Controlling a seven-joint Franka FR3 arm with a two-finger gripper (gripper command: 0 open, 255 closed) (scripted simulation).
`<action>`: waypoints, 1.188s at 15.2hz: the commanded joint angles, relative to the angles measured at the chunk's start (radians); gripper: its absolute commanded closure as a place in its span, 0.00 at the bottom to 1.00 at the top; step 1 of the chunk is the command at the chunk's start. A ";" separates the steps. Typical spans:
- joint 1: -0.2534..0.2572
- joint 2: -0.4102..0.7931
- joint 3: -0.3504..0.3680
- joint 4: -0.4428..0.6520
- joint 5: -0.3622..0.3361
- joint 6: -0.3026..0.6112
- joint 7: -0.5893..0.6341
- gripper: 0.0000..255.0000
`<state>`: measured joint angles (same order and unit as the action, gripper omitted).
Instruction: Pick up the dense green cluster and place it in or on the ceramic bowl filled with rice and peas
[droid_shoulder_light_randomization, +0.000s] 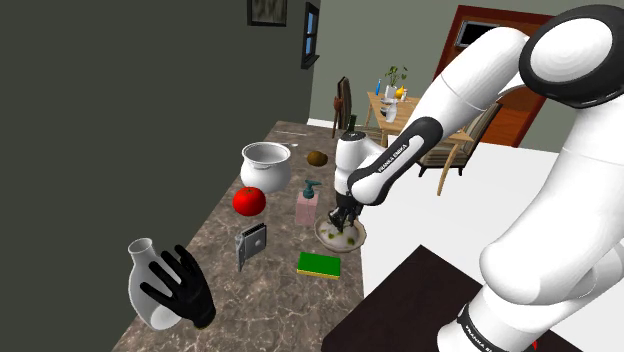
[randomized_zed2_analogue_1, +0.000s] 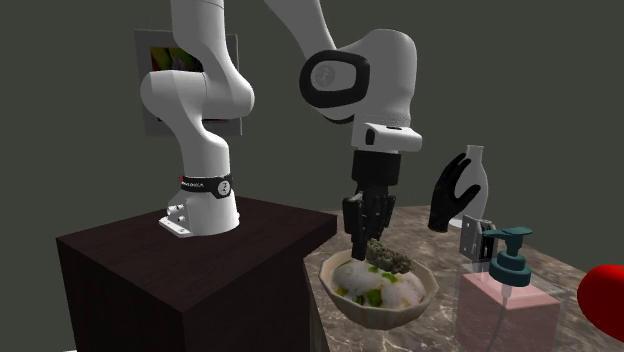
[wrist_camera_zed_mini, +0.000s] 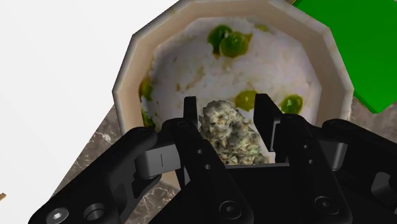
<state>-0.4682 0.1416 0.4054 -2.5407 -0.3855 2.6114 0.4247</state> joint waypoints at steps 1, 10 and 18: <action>0.000 0.001 0.000 0.000 0.000 0.000 0.000 1.00; -0.010 -0.106 0.031 -0.004 0.124 -0.083 -0.098 1.00; -0.004 -0.240 0.031 -0.002 0.245 -0.194 -0.205 1.00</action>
<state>-0.4727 -0.0700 0.4393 -2.5378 -0.1630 2.4361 0.2424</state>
